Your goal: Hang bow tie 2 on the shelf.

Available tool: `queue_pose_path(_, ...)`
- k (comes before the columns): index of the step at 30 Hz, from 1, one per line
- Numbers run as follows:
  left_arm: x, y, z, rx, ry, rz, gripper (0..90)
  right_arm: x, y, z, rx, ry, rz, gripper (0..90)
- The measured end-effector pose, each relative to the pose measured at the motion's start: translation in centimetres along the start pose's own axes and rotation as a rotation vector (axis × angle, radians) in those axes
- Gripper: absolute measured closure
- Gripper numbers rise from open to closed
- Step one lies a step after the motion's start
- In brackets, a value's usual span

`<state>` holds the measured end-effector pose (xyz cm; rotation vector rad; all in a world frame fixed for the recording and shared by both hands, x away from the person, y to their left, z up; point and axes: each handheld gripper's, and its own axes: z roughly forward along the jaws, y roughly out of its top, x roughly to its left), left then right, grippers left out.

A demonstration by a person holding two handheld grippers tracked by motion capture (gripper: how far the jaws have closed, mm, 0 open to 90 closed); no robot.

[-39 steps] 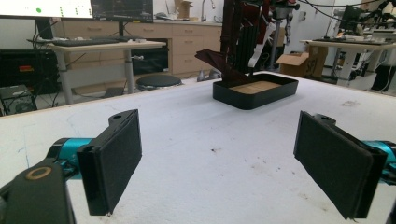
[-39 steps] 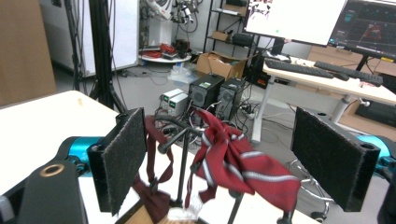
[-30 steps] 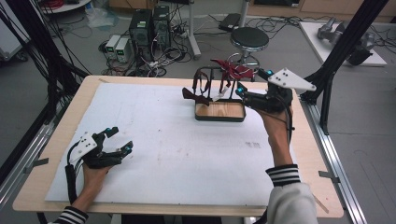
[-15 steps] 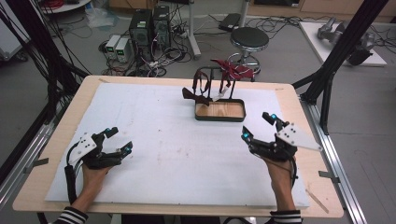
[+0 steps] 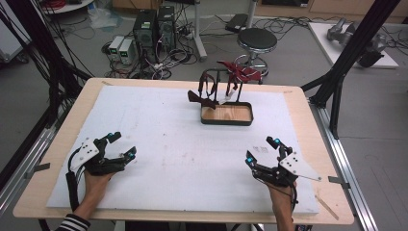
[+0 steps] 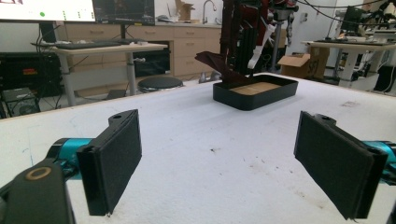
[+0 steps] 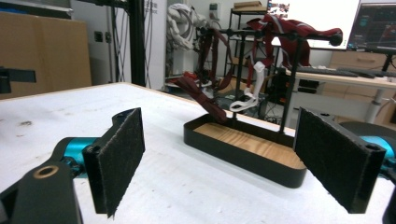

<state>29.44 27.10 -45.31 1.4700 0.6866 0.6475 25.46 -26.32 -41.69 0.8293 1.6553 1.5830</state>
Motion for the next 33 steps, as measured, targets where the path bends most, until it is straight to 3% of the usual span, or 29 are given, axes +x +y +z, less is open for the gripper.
queue_pose_path(3,-0.1,0.0,-0.1,-0.004,0.004,0.001,15.4,0.1,-0.8,0.2,0.014,-0.004,-0.006,15.5)
queue_pose_path(8,-0.3,0.0,-0.4,-0.006,0.006,0.008,15.4,0.0,-2.2,0.5,0.023,-0.011,0.036,15.3)
queue_pose_path(18,-0.6,-0.1,-0.9,-0.010,0.015,0.022,15.4,-0.1,-3.5,0.9,0.064,-0.020,0.062,14.0)
queue_pose_path(21,-0.7,-0.1,-0.9,-0.011,0.017,0.023,15.4,0.0,-3.5,1.0,0.064,-0.018,0.046,14.0)
queue_pose_path(28,-0.7,-0.1,-0.9,-0.008,0.018,0.026,15.4,-0.1,-3.6,1.0,0.066,-0.018,0.062,12.4)
queue_pose_path(33,-0.7,-0.1,-0.9,-0.008,0.020,0.026,15.4,0.2,-3.6,1.0,0.066,-0.020,0.026,12.0)
